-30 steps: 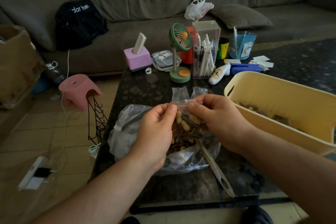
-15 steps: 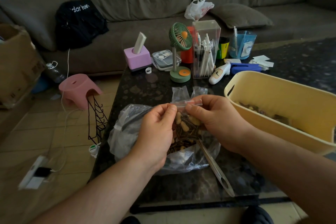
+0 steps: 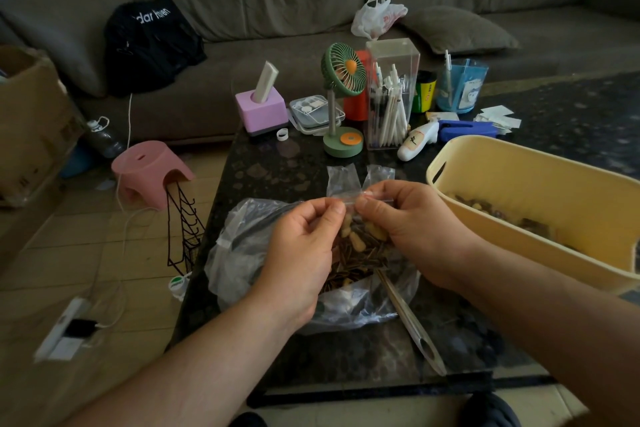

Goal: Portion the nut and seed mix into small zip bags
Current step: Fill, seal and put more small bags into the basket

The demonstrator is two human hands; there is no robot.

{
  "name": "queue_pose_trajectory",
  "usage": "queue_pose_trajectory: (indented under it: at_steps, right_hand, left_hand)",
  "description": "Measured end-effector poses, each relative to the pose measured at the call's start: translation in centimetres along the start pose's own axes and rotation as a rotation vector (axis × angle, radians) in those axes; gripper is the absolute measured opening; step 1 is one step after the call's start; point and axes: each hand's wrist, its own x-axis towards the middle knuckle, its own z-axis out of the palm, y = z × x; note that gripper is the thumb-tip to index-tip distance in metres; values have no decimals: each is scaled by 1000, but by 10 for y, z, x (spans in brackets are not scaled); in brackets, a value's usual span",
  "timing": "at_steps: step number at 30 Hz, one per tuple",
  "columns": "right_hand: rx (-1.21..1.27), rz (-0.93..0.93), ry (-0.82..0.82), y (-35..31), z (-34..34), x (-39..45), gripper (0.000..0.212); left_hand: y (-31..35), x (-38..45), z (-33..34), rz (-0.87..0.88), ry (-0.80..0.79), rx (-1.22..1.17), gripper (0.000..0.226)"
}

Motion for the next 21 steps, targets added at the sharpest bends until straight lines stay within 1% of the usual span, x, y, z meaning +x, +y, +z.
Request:
queue_pose_trajectory:
  at_steps: [4, 13, 21]
  right_hand:
    - [-11, -20, 3, 2, 0, 1, 16]
    - [9, -25, -21, 5, 2, 3, 13]
    - [-55, -39, -51, 1, 1, 0, 14]
  left_hand:
    - [-2, 1, 0, 19, -2, 30, 15]
    - [-2, 1, -3, 56, -35, 85, 18]
    - [-2, 0, -4, 36, -37, 109, 16]
